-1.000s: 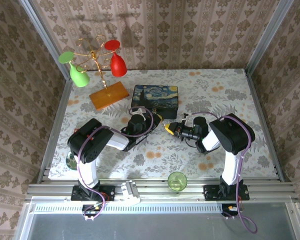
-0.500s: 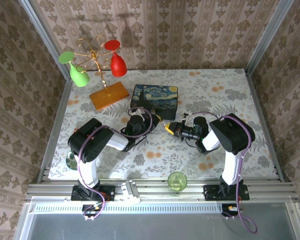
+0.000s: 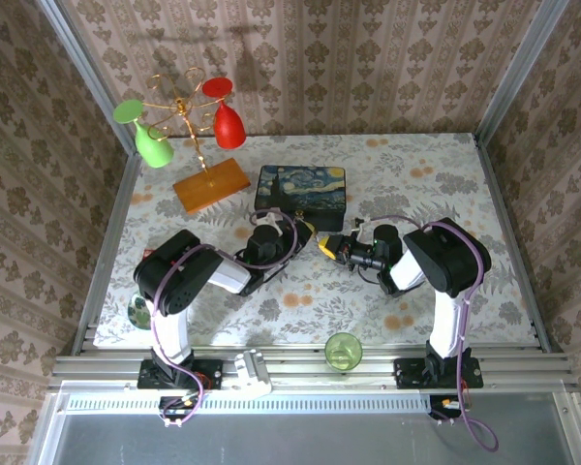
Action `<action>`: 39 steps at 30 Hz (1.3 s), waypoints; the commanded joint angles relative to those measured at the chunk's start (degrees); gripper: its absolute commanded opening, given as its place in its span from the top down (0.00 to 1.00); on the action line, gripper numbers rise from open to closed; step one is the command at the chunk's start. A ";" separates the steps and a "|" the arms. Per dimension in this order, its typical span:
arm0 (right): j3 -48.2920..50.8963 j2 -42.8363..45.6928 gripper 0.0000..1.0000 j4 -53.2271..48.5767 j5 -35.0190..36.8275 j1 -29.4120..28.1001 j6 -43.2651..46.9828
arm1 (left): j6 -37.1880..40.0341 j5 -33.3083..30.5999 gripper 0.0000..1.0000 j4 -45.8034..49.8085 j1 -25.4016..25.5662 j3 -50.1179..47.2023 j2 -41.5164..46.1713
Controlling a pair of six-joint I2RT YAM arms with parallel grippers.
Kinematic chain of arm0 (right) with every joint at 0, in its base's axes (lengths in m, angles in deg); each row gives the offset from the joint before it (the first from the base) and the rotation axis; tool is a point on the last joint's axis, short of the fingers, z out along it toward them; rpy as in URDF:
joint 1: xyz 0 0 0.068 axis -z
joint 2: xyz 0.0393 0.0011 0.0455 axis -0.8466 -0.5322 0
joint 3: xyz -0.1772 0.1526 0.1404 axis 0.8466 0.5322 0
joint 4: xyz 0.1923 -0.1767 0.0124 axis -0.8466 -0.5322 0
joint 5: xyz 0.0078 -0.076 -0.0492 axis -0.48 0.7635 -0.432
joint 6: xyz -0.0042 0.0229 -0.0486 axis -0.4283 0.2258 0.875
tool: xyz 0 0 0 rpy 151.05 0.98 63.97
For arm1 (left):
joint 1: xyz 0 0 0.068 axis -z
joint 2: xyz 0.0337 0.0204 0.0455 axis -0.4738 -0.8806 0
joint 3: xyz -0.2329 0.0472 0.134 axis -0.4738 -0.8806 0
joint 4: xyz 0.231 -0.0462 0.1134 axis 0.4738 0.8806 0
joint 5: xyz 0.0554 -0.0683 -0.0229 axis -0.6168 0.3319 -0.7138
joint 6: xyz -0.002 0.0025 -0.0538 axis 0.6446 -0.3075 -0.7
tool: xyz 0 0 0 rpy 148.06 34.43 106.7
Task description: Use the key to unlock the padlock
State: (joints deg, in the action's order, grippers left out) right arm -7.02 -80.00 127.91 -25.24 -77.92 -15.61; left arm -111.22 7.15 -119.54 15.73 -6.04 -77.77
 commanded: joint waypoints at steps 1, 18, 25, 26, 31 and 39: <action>0.12 -0.07 1.00 1.64 -0.04 0.19 0.29 | -1.49 -0.38 1.00 -7.41 -0.11 -0.50 -1.91; 1.09 0.79 1.00 1.54 -0.49 0.56 0.51 | 0.61 -1.25 1.00 -4.84 -0.16 -0.34 0.25; 2.42 1.71 1.00 1.57 -0.20 1.21 0.81 | 1.33 -1.35 1.00 -3.37 -0.36 -0.35 1.04; 2.46 1.76 1.00 1.55 -0.08 1.22 0.89 | 1.33 -1.17 1.00 -3.56 -0.46 -0.19 0.89; 0.32 0.40 1.00 1.63 -0.55 1.04 0.20 | 0.35 -1.19 1.00 -5.31 0.86 0.81 -0.48; -0.32 -0.81 1.00 1.57 -0.32 0.30 0.24 | 0.57 -1.08 1.00 -3.99 0.72 1.40 0.51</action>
State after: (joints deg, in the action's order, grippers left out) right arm -6.24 -79.81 127.86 -25.39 -77.18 -15.61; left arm -111.61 5.62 -120.59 16.10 -6.30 -79.59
